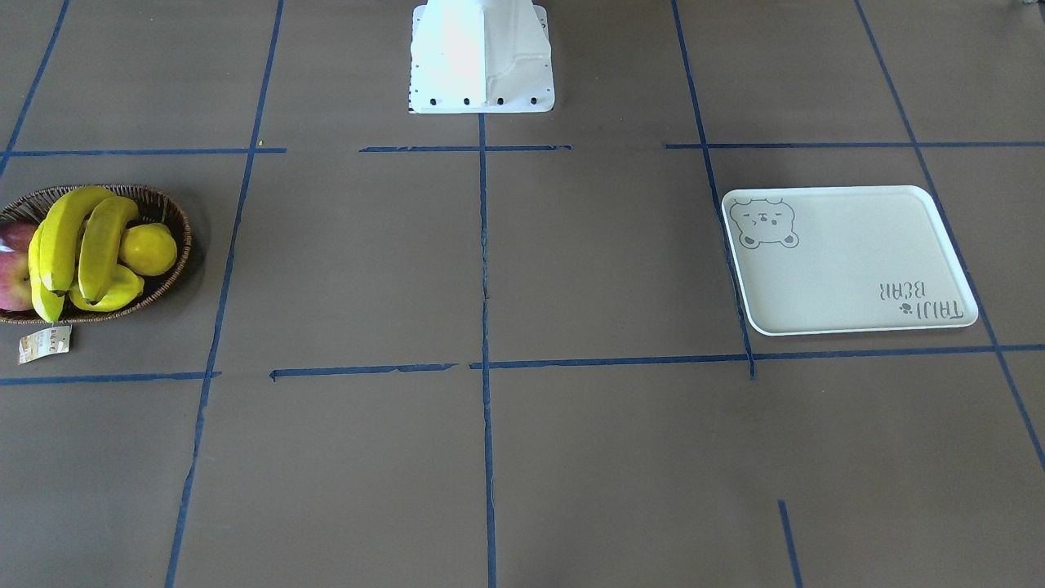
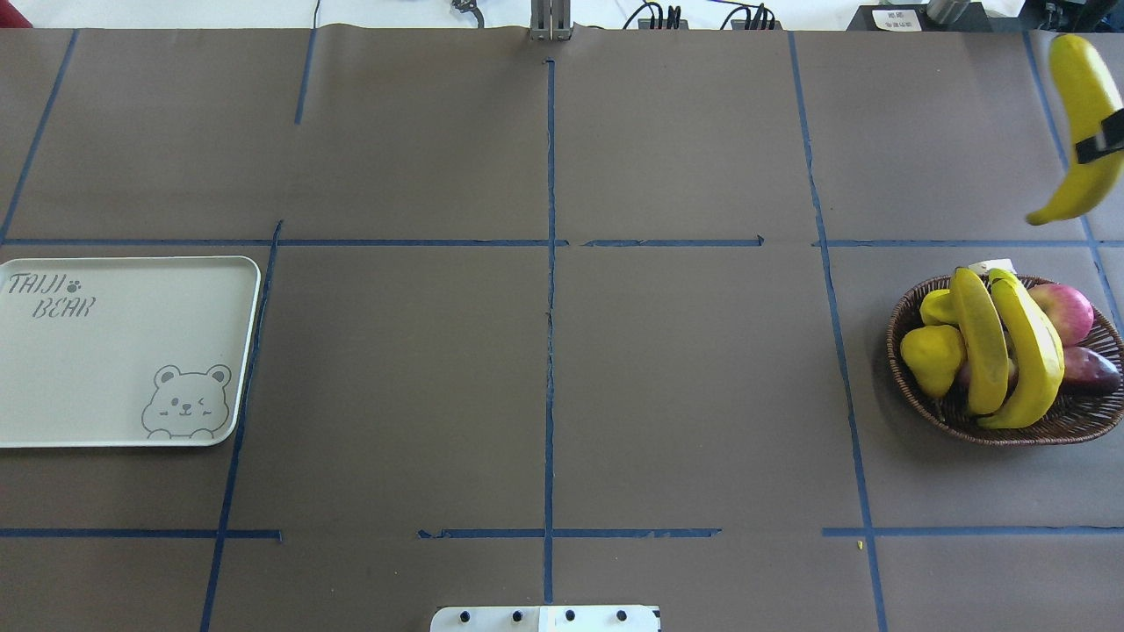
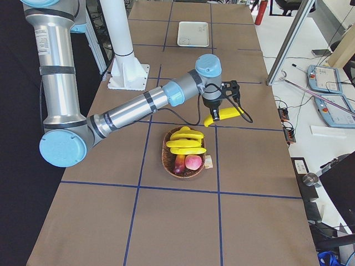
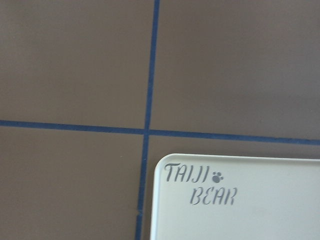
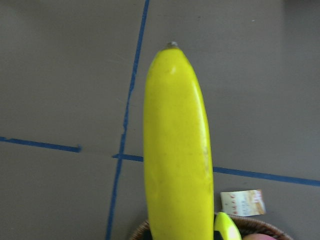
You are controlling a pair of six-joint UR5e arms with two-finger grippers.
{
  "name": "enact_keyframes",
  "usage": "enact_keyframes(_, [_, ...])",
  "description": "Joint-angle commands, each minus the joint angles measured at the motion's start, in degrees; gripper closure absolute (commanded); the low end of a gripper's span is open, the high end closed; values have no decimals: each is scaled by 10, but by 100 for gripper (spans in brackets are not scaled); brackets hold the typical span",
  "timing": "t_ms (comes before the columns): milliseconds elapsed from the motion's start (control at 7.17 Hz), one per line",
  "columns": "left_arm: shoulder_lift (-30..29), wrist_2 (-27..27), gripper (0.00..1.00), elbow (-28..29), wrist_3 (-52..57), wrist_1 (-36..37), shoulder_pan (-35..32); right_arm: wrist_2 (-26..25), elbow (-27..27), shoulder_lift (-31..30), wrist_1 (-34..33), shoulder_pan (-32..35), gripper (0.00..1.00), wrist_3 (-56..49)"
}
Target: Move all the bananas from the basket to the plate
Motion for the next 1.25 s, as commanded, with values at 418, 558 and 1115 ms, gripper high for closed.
enact_keyframes(418, [-181,15,1,68,-560,-366,217,-16,1,144,96,-193,98,362])
enact_keyframes(558, [-217,14,1,57,-666,-396,238,-42,0,159,133,-243,98,414])
enact_keyframes(1115, [-310,17,1,52,-753,-408,323,-129,1,237,140,-356,98,417])
